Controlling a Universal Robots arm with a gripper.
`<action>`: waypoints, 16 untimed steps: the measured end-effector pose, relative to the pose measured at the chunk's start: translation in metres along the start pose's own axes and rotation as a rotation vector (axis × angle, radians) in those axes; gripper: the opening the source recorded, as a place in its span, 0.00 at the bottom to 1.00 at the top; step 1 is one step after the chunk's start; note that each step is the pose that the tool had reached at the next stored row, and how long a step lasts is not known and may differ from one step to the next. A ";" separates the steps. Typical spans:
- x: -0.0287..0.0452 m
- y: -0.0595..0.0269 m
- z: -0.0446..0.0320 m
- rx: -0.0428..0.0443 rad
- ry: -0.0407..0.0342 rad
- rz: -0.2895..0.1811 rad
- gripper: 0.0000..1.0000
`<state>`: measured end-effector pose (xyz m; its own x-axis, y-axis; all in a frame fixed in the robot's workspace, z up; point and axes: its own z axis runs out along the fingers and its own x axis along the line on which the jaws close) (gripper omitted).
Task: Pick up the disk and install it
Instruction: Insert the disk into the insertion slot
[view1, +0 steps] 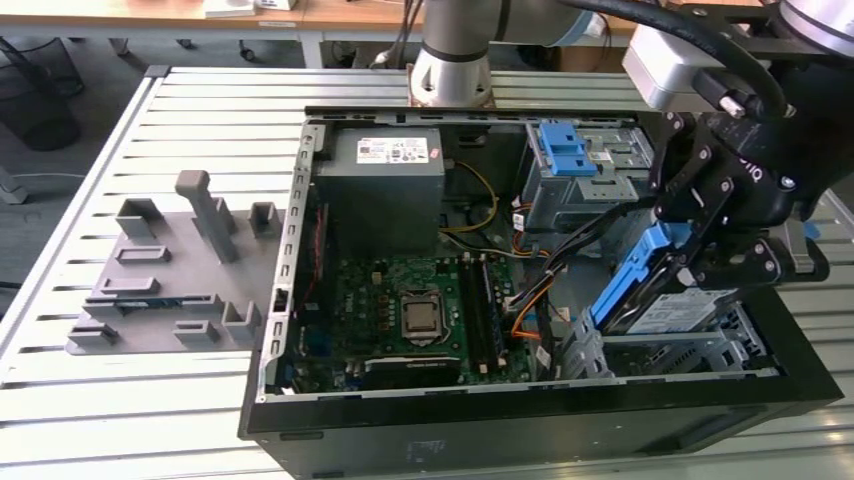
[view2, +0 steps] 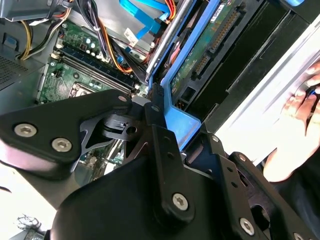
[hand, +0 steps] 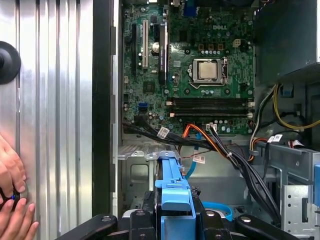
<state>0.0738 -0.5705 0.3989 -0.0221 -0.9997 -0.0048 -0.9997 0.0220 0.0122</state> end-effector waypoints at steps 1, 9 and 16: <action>0.0000 0.0000 0.0010 0.0000 -0.0001 0.000 0.37; 0.0000 -0.0001 0.0083 0.0000 -0.0001 0.000 0.37; 0.0001 -0.0002 0.0142 0.0000 0.0000 0.000 0.37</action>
<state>0.0737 -0.5705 0.3847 -0.0221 -0.9997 -0.0048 -0.9997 0.0220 0.0122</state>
